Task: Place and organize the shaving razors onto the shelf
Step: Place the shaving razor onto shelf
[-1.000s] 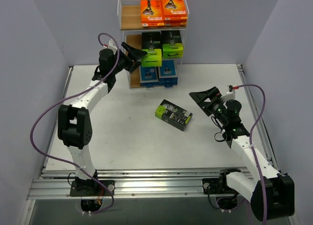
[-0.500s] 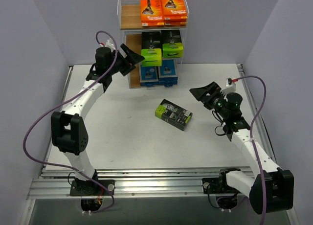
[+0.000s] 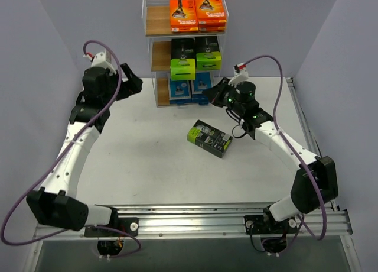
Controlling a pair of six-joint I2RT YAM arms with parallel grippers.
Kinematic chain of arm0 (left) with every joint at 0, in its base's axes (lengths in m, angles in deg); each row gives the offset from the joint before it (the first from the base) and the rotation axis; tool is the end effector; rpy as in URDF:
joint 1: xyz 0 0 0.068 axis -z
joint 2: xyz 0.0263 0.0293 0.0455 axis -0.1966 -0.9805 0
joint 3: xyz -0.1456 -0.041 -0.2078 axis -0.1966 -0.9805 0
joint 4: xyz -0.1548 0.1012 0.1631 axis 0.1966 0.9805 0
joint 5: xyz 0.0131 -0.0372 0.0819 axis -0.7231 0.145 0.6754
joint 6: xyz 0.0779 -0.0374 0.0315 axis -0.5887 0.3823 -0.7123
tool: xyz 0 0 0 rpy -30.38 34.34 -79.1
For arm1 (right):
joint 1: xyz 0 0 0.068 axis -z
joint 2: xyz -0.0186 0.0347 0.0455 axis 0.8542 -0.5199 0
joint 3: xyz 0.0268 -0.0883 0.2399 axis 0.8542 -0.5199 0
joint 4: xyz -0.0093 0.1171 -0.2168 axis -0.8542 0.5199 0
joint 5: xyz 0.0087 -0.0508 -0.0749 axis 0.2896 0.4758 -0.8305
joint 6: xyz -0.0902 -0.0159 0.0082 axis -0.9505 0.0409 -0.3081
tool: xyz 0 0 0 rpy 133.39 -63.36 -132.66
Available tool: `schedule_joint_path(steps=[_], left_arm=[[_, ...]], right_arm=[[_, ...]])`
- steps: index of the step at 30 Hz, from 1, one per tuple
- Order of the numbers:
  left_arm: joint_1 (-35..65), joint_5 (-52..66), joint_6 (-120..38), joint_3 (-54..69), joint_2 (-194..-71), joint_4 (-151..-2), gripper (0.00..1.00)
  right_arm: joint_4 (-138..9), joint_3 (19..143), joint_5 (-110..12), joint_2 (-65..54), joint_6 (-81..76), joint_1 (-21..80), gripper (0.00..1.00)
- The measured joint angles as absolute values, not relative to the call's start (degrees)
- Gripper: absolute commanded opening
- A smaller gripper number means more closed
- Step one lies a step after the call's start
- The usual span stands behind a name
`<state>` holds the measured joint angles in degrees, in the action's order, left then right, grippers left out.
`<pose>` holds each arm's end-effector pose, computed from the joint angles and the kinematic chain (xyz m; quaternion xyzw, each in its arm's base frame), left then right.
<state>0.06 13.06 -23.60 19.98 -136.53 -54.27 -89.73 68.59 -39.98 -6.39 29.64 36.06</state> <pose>0.3414 -0.0717 0.3977 -0.1089 0.7845 -0.2220 0.5687 0.3363 0.1655 0.3573 -0.0116 0.6720 0.4575 0.5823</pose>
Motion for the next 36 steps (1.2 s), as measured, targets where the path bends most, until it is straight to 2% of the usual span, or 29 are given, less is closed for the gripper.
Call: schedule_joint_path(steps=[8,14,36], left_arm=[[1.7,26.5,-31.8,5.0,-126.5,-51.4,0.94],[8.3,33.9,-36.3,4.4,-126.5,-50.8,0.94],[14.9,43.3,-41.1,4.4,-125.6,-50.8,0.94]], right_arm=[[-87.0,85.2,-43.9,-22.1,27.4,31.4,0.0],[-86.3,92.8,-45.7,-28.9,26.9,29.6,0.0],[-87.6,105.2,-49.9,-42.1,27.7,29.0,0.0]])
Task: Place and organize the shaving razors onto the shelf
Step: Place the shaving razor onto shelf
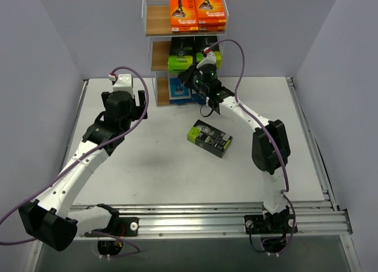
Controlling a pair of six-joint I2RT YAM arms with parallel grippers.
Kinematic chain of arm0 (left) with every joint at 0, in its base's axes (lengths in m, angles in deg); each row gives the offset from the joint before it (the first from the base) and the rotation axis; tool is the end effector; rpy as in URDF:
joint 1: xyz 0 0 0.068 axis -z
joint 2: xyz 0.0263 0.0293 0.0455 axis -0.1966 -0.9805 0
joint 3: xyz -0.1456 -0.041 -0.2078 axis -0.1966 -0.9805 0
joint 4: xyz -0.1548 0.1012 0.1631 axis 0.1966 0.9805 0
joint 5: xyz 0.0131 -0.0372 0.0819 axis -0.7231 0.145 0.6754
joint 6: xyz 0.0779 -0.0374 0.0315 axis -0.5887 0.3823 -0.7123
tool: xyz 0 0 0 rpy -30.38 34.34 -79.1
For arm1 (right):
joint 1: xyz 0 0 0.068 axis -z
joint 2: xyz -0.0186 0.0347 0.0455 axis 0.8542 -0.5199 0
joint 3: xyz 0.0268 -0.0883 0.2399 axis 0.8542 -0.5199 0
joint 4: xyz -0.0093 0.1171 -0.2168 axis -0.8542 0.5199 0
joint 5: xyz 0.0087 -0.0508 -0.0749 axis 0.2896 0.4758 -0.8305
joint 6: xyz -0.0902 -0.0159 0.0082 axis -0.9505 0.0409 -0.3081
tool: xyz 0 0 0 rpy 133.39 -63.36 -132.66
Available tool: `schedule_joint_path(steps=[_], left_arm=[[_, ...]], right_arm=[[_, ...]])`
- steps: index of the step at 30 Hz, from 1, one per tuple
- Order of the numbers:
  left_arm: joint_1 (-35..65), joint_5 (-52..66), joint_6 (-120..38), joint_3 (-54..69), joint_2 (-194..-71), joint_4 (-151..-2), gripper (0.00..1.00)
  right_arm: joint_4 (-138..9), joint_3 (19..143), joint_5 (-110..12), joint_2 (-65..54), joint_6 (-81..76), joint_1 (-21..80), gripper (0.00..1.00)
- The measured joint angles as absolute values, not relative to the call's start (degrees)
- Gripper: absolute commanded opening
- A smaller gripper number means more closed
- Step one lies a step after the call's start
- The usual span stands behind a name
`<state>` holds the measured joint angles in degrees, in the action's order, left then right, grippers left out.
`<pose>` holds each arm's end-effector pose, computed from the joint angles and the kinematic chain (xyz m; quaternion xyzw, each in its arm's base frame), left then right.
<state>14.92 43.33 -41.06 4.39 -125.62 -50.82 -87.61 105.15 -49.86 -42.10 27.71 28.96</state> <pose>0.2802 -0.0946 0.3492 -0.0285 0.8188 0.0207 0.5730 0.4531 0.2696 0.3316 0.0003 0.6789 0.4350 0.5915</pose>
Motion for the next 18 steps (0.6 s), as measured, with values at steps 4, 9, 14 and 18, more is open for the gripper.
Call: schedule_joint_path(steps=[4,9,14,18], left_arm=[[15.6,43.8,-41.5,4.4,-125.5,-50.8,0.94],[16.3,44.1,-42.1,4.4,-125.4,-50.8,0.94],[16.5,44.4,-42.3,4.4,-125.3,-50.8,0.94],[16.5,44.6,-42.5,4.4,-125.3,-50.8,0.94]], right_arm=[[-87.9,105.3,-50.5,-42.4,28.6,29.0,0.0],[-88.2,105.3,-50.7,-42.4,30.2,29.7,0.0],[-88.3,106.0,-50.7,-42.4,31.5,31.5,0.0],[-89.1,106.7,-50.7,-42.5,32.4,32.6,0.0]])
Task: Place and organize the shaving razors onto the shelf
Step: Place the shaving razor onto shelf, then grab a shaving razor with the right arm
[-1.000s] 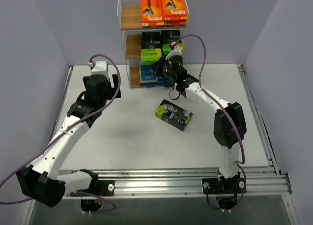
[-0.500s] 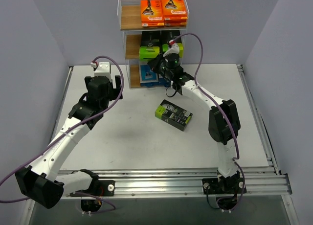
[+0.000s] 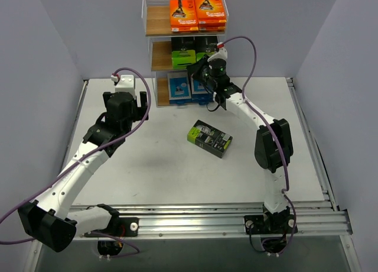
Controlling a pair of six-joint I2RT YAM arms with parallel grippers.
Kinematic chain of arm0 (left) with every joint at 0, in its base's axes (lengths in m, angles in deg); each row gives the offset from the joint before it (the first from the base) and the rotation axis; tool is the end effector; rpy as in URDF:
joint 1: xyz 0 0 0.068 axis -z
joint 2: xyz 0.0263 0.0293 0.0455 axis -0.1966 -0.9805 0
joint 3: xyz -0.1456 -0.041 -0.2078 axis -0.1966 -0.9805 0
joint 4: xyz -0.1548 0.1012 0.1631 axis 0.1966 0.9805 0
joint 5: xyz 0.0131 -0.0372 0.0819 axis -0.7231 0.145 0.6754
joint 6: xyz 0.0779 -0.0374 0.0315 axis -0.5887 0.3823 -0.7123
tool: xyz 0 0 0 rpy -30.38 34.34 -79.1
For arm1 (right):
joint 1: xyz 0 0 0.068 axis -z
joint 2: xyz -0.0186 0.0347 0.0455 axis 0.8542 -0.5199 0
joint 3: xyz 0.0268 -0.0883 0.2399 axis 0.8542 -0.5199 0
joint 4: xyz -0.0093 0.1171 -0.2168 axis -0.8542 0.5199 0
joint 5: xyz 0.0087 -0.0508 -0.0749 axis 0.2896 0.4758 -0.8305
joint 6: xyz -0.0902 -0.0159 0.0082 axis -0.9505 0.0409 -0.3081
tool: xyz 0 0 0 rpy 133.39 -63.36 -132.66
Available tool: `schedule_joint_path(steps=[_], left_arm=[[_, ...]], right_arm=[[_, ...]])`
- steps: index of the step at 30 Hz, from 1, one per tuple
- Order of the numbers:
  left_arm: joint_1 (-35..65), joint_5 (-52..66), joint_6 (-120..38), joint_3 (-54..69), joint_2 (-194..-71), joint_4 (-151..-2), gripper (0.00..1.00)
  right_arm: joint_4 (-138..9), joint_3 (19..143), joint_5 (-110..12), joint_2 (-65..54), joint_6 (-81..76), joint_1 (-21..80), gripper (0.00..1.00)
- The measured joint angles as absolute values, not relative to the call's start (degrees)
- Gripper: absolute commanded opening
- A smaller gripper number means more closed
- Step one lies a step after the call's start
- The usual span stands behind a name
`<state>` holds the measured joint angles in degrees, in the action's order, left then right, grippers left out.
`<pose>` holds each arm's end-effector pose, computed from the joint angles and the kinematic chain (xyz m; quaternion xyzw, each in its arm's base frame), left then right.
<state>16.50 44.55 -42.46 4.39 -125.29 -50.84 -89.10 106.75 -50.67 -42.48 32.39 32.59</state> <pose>0.2764 -0.0999 0.3511 -0.0140 0.8164 0.0272 0.5766 0.4707 0.2398 0.3433 0.0516 0.6594 0.4447 0.6040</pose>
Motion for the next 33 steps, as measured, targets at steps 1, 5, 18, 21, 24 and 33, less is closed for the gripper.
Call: schedule_joint_path(steps=[1,5,18,21,24,33], left_arm=[[16.5,44.6,-42.5,4.4,-125.3,-50.8,0.94],[16.7,44.6,-42.5,4.4,-125.1,-50.8,0.94],[16.7,45.8,-42.5,4.3,-124.6,-50.9,0.94],[16.4,46.3,-42.4,4.0,-124.3,-50.9,0.94],[15.1,46.1,-42.0,3.7,-124.3,-51.1,0.94],[11.3,37.0,-38.0,3.1,-125.3,-51.6,0.94]], right_arm=[[-89.4,106.9,-50.6,-42.6,32.7,32.8,0.0],[-90.5,107.8,-50.3,-43.9,33.2,33.1,0.0],[-94.2,98.5,-48.9,-39.9,32.7,33.1,0.0],[-94.1,92.9,-48.9,-35.2,32.3,33.1,0.07],[-94.0,87.3,-48.9,-28.5,31.2,33.1,0.32],[-90.0,70.6,-47.2,-7.6,29.1,37.0,0.55]])
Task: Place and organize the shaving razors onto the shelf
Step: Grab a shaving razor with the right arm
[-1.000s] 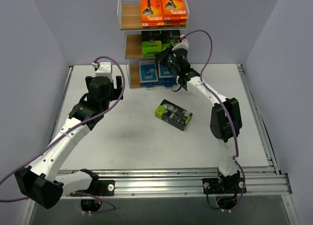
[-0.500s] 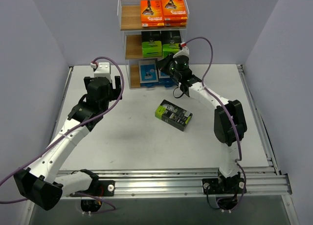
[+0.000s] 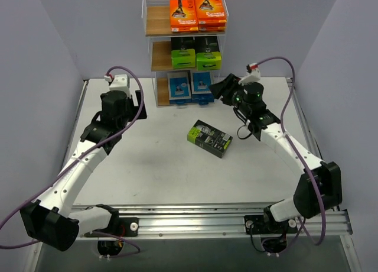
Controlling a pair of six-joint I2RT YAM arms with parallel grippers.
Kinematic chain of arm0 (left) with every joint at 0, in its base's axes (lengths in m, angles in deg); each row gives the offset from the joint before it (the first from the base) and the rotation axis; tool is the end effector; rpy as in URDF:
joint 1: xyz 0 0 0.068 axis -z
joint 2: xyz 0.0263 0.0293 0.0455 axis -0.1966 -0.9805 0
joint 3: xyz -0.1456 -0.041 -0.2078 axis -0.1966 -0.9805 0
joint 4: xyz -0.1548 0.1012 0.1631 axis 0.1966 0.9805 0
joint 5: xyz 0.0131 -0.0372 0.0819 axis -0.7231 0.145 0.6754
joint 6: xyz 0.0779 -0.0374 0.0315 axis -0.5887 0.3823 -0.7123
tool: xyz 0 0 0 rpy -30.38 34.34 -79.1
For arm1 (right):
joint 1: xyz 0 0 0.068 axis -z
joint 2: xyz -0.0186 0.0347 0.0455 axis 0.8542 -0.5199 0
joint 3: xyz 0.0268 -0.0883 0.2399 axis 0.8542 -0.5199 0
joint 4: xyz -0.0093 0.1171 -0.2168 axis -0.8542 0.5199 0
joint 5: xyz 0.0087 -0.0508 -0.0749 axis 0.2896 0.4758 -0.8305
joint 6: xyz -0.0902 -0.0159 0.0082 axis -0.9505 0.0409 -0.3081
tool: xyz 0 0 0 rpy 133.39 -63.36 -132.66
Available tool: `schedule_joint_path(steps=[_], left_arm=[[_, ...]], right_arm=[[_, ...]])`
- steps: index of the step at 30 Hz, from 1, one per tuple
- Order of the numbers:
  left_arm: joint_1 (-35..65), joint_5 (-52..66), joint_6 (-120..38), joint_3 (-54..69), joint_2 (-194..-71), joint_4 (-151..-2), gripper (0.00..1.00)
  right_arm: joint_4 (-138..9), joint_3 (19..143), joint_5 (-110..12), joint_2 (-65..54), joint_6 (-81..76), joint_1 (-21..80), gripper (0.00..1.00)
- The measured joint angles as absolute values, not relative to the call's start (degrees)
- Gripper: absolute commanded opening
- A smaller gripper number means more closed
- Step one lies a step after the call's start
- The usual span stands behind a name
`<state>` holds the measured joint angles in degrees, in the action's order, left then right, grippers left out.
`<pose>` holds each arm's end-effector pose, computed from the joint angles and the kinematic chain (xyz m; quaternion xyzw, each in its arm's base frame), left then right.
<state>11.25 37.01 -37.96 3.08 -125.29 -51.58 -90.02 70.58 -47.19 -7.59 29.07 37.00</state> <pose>0.2854 -0.0852 0.3427 -0.0460 0.8245 -0.0204 0.5636 0.3496 0.1533 0.3644 0.0356 0.6632 0.4187 0.6194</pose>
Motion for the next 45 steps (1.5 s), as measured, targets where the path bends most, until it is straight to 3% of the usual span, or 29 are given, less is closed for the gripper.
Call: schedule_joint_path(steps=[7,12,19,26,40,45], left_arm=[[12.1,25.5,-35.3,2.2,-131.7,-54.0,0.94],[15.4,17.8,-34.4,1.6,-138.0,-55.9,0.94],[19.1,11.8,-29.7,1.8,-149.0,-58.7,0.96],[20.0,9.9,-24.4,4.0,-159.5,-62.3,0.98],[23.4,8.5,-22.7,15.1,-168.9,-70.7,0.99],[23.4,8.5,-22.8,17.0,-171.6,-70.4,0.99]], right_arm=[[-78.3,56.3,-45.9,-2.3,28.3,45.2,0.7],[-72.7,46.4,-44.4,2.3,28.2,46.0,0.73],[-73.8,38.8,-41.9,9.2,28.7,46.2,0.67],[-78.5,29.2,-38.9,8.0,30.9,47.2,0.62],[-85.3,28.1,-34.5,6.5,30.9,50.6,0.57],[-87.8,30.1,-33.3,-0.4,30.9,51.3,0.54]])
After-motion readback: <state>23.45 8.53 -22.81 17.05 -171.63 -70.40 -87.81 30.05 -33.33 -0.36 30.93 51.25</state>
